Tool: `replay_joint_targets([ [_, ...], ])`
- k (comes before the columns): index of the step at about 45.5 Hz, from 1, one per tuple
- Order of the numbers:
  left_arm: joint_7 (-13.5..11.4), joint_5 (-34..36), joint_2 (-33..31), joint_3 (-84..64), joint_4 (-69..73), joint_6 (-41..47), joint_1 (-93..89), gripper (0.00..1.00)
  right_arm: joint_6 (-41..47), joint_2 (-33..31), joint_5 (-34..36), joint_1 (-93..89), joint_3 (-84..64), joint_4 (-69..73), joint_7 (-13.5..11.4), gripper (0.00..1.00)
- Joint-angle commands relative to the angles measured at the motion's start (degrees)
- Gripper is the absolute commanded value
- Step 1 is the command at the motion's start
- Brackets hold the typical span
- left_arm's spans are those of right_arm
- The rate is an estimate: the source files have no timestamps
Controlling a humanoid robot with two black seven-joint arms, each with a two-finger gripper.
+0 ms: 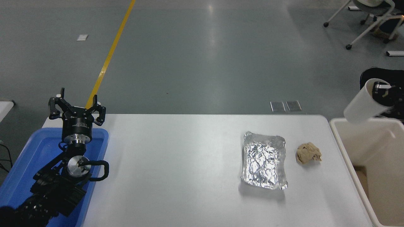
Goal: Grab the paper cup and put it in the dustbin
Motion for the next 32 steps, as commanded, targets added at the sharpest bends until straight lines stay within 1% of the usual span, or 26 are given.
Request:
replay_joint_targets([
  [1,0.0,-0.01,0.0,0.0,0.02,0.0,0.01,0.99,-0.51,-0.65,0.06,-24.5,16.79,-24.81,0.05,0.0],
  [5,0.0,-0.01,0.0,0.0,0.02,0.0,0.01,0.99,-0.6,0.93,0.06,-32.15,22.15,-31.76,0.14,0.0],
  [12,0.0,-0.01,0.0,0.0,0.02,0.0,0.01,0.99,-1.04,7.17,0.06,-42.17,29.54,-41.69,0.05,0.0],
  [16,0.0,-0.01,0.0,0.0,0.02,0.0,0.01,0.99,-3.58,9.28,0.14,-46.74,32.61,-44.42,0.05,0.0],
  [23,0.0,-0.01,0.0,0.0,0.02,0.0,0.01,0.99,-13.5,11.74,0.41,-53.69,35.6,-44.6,0.05,0.0],
  [32,0.0,-0.01,0.0,0.0,0.02,0.0,0.01,0.99,-28.89,16.22,4.62,-62.66,39.83,-44.78,-0.3,0.0],
])
